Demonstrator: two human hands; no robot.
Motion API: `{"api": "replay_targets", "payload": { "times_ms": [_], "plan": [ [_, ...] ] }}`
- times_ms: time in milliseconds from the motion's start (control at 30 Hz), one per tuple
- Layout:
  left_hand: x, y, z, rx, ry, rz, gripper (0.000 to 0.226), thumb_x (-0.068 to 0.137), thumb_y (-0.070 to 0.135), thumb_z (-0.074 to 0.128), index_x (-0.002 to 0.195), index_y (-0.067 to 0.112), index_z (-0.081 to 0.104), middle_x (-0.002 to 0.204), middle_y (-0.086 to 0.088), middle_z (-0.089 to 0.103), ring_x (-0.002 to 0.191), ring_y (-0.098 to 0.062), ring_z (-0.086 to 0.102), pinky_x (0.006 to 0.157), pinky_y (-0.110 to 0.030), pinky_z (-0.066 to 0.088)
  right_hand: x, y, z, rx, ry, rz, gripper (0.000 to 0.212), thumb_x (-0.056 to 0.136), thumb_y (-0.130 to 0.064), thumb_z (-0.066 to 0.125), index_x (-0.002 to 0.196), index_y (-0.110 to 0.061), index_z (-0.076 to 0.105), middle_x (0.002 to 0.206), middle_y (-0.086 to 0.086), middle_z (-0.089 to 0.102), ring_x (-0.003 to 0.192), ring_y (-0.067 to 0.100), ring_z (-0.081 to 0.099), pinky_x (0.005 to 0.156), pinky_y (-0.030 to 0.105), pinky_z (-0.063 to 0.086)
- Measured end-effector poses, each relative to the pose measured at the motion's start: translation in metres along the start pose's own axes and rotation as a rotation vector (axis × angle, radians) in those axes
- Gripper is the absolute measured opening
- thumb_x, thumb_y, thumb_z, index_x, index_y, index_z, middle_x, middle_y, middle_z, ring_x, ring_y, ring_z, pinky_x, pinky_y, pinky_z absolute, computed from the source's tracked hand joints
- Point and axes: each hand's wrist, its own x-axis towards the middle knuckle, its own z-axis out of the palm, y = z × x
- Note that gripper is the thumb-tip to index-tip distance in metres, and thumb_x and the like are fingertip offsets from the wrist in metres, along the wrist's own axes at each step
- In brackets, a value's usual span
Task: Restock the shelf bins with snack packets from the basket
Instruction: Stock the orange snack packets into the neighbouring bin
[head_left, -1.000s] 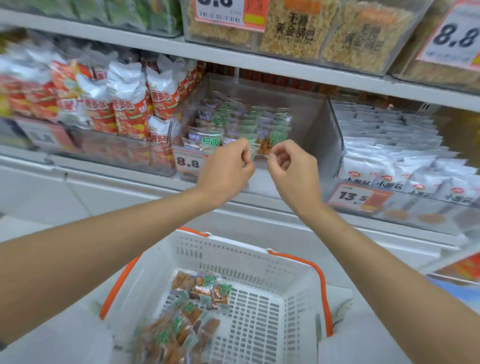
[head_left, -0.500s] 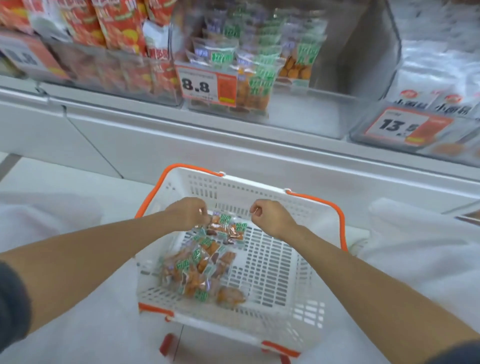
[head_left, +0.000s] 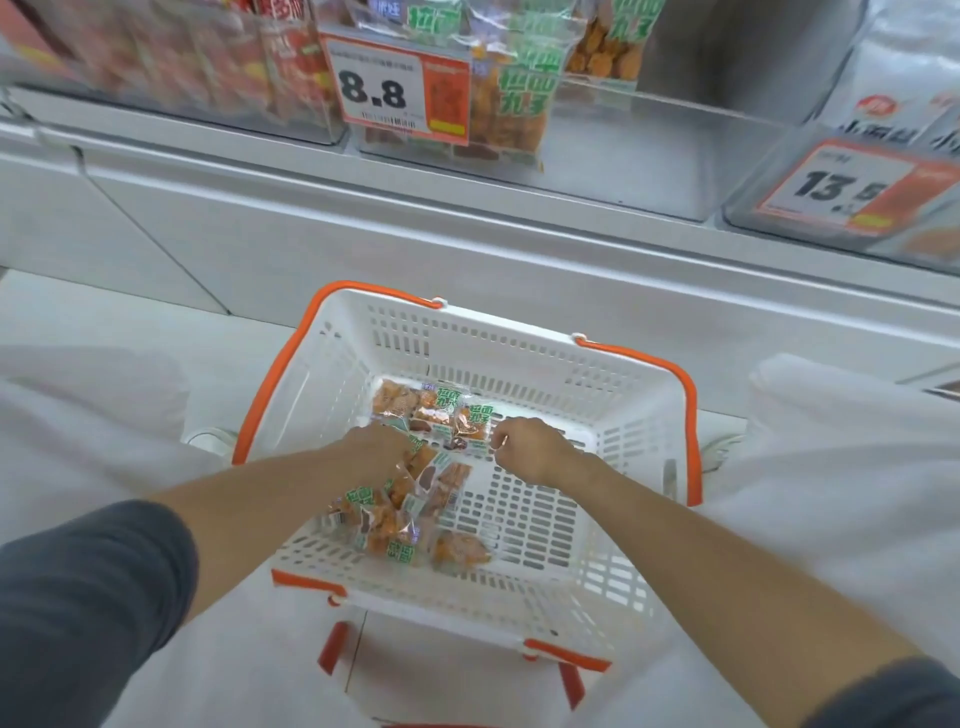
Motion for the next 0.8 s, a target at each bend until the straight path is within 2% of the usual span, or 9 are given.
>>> {"api": "replay_targets", "payload": {
  "times_ms": [200,300,433,500,567,633,667,733,800],
  "plan": [
    [-0.008,0.005,-0.01,-0.022,-0.001,0.003,0.021,0.094,0.024,0.056,0.11,0.015,0.066,0.111,-0.003,0.066,0.103,-0.021,0.062,0.088,-0.03,0.05,-0.012,-0.008,-0.03,0.042,0.052,-0.028,0.018,0.095,-0.018,0.053,0.104,-0.011,0.067,0.113,0.005,0.065,0.095,0.022,0.062,0.087,0.036,0.051],
    [-0.019,0.013,-0.044,-0.185,0.195,0.11,0.013,0.097,0.016,0.053,0.097,0.01,0.064,0.097,-0.003,0.063,0.09,-0.019,0.058,0.079,-0.026,0.045,-0.021,-0.018,-0.057,0.074,0.097,-0.06,0.02,0.094,-0.018,0.057,0.112,-0.012,0.065,0.118,0.006,0.062,0.098,0.019,0.058,0.088,0.03,0.046],
    [-0.052,0.027,-0.107,-0.342,0.4,0.26,0.018,0.099,0.025,0.051,0.087,0.017,0.061,0.087,0.001,0.061,0.08,-0.018,0.057,0.073,-0.029,0.044,-0.044,-0.04,-0.105,0.07,0.042,-0.143,0.063,0.085,-0.036,0.071,0.14,-0.019,0.045,0.131,0.001,0.053,0.116,0.018,0.053,0.102,0.032,0.043],
    [-0.072,0.037,-0.135,-0.389,0.498,0.359,0.026,0.099,0.026,0.051,0.085,0.009,0.063,0.08,-0.002,0.061,0.074,-0.016,0.056,0.067,-0.023,0.04,-0.06,-0.05,-0.125,0.109,-0.006,-0.172,0.082,0.079,-0.046,0.076,0.146,-0.027,0.034,0.13,-0.003,0.05,0.117,0.015,0.051,0.104,0.033,0.041],
    [-0.084,0.045,-0.153,-0.448,0.591,0.421,0.03,0.099,0.026,0.053,0.078,0.006,0.062,0.069,0.0,0.057,0.062,-0.008,0.05,0.059,-0.02,0.034,-0.073,-0.053,-0.138,0.144,0.02,-0.214,0.072,0.077,-0.05,0.076,0.138,-0.028,0.043,0.117,-0.005,0.057,0.106,0.01,0.055,0.094,0.03,0.045],
    [-0.09,0.053,-0.165,-0.533,0.703,0.438,0.037,0.098,0.027,0.054,0.068,0.005,0.055,0.06,-0.001,0.048,0.054,-0.009,0.041,0.055,-0.024,0.03,-0.082,-0.054,-0.146,0.25,0.072,-0.26,0.039,0.082,-0.045,0.074,0.108,-0.021,0.058,0.088,-0.007,0.065,0.077,0.006,0.061,0.07,0.023,0.047],
    [-0.091,0.057,-0.17,-0.588,0.764,0.438,0.041,0.098,0.028,0.054,0.064,0.006,0.049,0.057,-0.002,0.042,0.051,-0.011,0.037,0.053,-0.026,0.029,-0.085,-0.056,-0.15,0.301,0.096,-0.273,0.03,0.086,-0.042,0.071,0.096,-0.017,0.058,0.075,-0.006,0.066,0.064,0.007,0.063,0.058,0.022,0.046],
    [-0.092,0.062,-0.177,-0.721,0.882,0.417,0.046,0.098,0.031,0.053,0.06,0.01,0.041,0.052,-0.001,0.033,0.044,-0.012,0.033,0.047,-0.025,0.028,-0.087,-0.061,-0.156,0.377,0.127,-0.284,0.029,0.09,-0.038,0.066,0.092,-0.012,0.054,0.07,0.003,0.071,0.058,0.018,0.068,0.046,0.024,0.044],
    [-0.095,0.064,-0.183,-0.849,0.987,0.39,0.048,0.098,0.032,0.054,0.057,0.012,0.035,0.049,0.0,0.028,0.039,-0.011,0.03,0.042,-0.023,0.025,-0.091,-0.069,-0.16,0.469,0.129,-0.332,0.027,0.094,-0.034,0.061,0.099,-0.008,0.054,0.074,0.004,0.074,0.061,0.025,0.07,0.044,0.025,0.046]
  ]
}}
